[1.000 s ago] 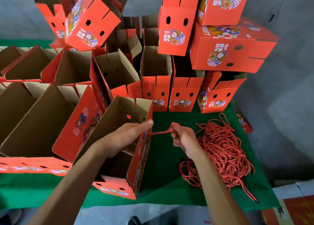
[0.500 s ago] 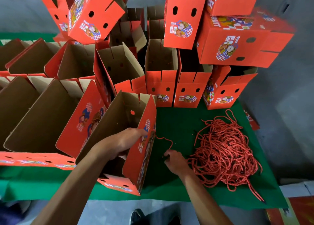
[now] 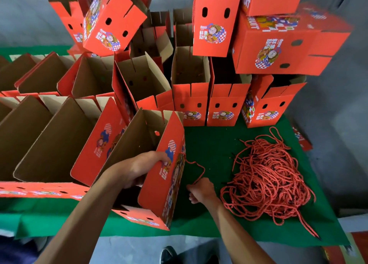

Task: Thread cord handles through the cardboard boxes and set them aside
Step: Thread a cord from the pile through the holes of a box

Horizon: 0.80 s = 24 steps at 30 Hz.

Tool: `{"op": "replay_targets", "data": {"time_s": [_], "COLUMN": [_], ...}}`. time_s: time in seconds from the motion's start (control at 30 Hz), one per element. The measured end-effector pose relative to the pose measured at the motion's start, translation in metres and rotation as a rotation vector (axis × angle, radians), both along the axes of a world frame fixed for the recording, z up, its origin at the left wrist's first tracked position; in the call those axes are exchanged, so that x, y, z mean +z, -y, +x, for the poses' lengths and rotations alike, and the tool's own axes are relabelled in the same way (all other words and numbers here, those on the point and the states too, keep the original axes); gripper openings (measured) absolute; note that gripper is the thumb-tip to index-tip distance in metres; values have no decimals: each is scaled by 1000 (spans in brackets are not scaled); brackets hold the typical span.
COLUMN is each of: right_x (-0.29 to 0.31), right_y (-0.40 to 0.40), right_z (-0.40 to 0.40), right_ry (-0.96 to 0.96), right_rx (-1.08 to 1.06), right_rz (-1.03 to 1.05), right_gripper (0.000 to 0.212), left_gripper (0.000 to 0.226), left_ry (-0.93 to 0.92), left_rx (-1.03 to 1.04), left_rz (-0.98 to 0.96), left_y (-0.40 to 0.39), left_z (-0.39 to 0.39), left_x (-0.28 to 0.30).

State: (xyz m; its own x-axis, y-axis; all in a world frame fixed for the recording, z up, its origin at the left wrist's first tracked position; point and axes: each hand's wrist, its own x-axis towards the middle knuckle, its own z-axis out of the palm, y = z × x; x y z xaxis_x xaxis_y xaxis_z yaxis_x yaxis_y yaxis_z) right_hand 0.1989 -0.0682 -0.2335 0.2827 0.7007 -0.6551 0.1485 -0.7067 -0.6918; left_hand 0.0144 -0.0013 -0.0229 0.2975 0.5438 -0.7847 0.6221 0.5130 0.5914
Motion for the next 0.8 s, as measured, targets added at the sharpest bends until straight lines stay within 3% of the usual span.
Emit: {"op": "replay_targets", "data": {"time_s": [0.13, 0.23, 0.47, 0.8], "right_x": [30, 57, 89, 87], "right_y": [11, 16, 32, 43], "right_z": [-4, -8, -17, -7], "right_ry": [-494, -665, -486, -494], "right_rx": [-239, -287, -224, -181], "right_rz": [229, 329, 489, 535], "right_gripper": [20, 12, 16, 17], "left_gripper": [40, 43, 54, 60], "left_ry": [26, 48, 95, 102], "left_rx": [45, 85, 102, 78], "left_rz": [36, 56, 94, 111], "left_y": [0, -2, -6, -2], "left_z": [3, 12, 32, 47], "left_x": [3, 3, 3, -4]}}
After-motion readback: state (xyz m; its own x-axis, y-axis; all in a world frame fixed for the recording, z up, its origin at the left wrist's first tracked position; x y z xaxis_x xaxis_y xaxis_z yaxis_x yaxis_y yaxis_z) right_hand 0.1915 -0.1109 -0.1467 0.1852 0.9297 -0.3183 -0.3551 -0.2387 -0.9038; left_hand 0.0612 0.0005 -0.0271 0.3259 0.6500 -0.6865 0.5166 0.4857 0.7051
